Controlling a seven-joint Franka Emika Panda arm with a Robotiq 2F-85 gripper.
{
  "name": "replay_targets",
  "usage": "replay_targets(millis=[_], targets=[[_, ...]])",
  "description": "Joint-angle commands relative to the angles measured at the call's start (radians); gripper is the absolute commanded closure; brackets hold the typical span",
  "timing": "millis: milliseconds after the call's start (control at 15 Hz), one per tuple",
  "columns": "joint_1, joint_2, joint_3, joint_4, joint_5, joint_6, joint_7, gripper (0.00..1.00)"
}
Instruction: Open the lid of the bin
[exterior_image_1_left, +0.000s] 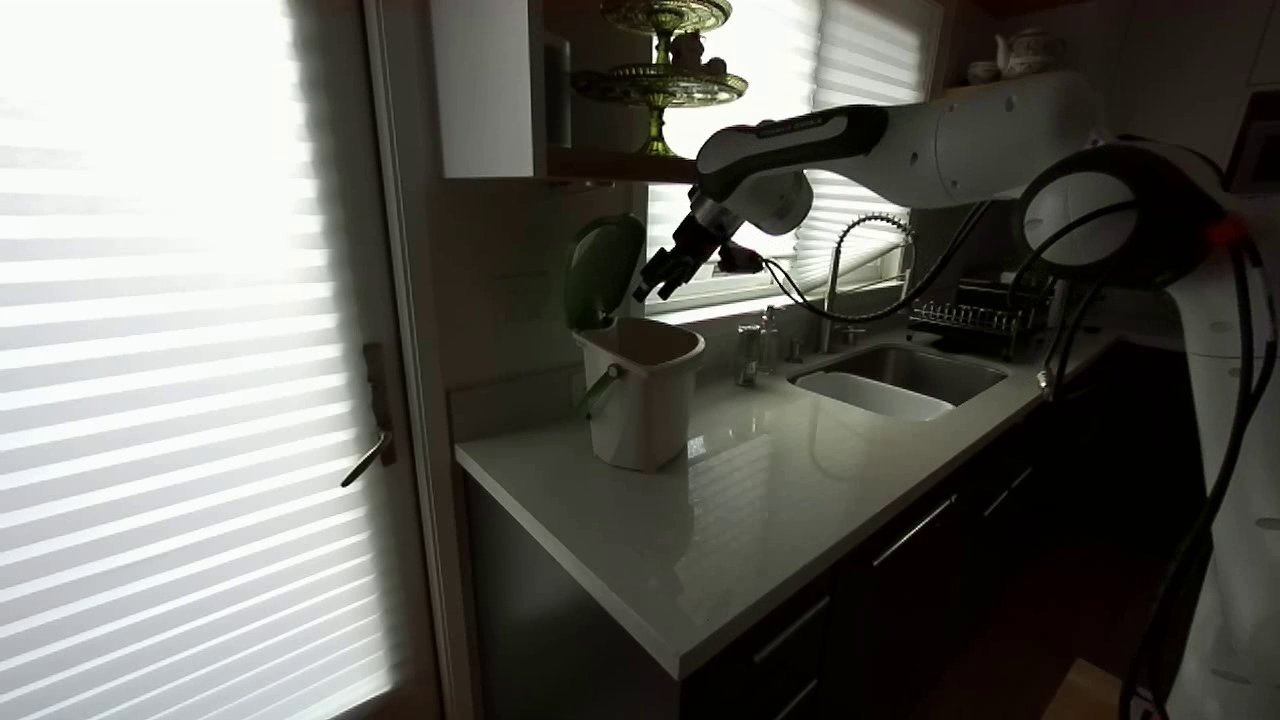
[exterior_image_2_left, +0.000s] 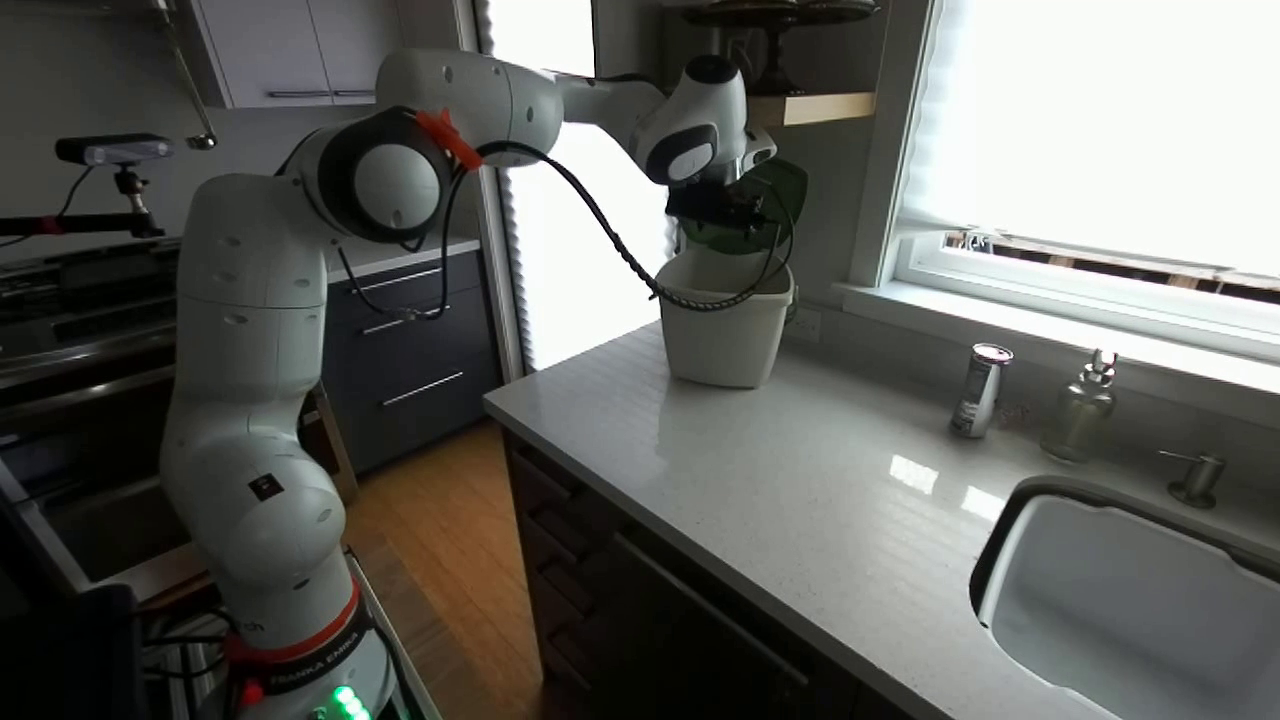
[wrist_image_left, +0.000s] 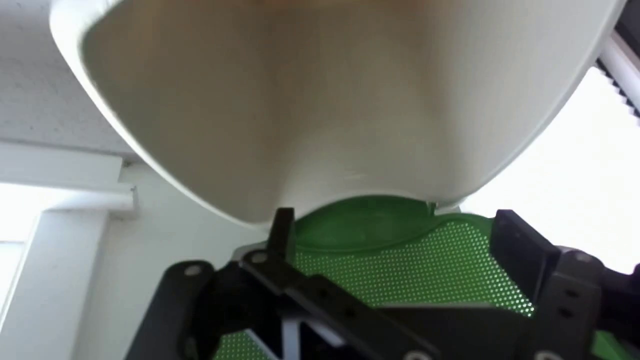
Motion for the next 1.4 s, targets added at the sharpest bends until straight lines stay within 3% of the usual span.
replay_targets(millis=[0,333,533,867,1000,1067,1333], targets=[[-0.092,-0.105,0.096,0.001,-0.159,-0.193,0.111,0.0],[-0.143,-0.152,0.138,0.049,-0.252,-0.446,0.191,0.0],[-0.151,-0.187,0.136,0.066,-0.285,-0.577,0.304,0.0],[-0.145,-0.262,0.1,0.149,-0.356,-0.644,0.508,0.0],[-0.16,-0.29,0.087,0.155,-0.316,-0.669,0.552,0.0],[-0.15,-0.272,0.097,0.153,-0.324,-0.633,0.5,0.0],[-0.159,-0.289,0.087,0.157,-0.323,-0.648,0.528,0.0]])
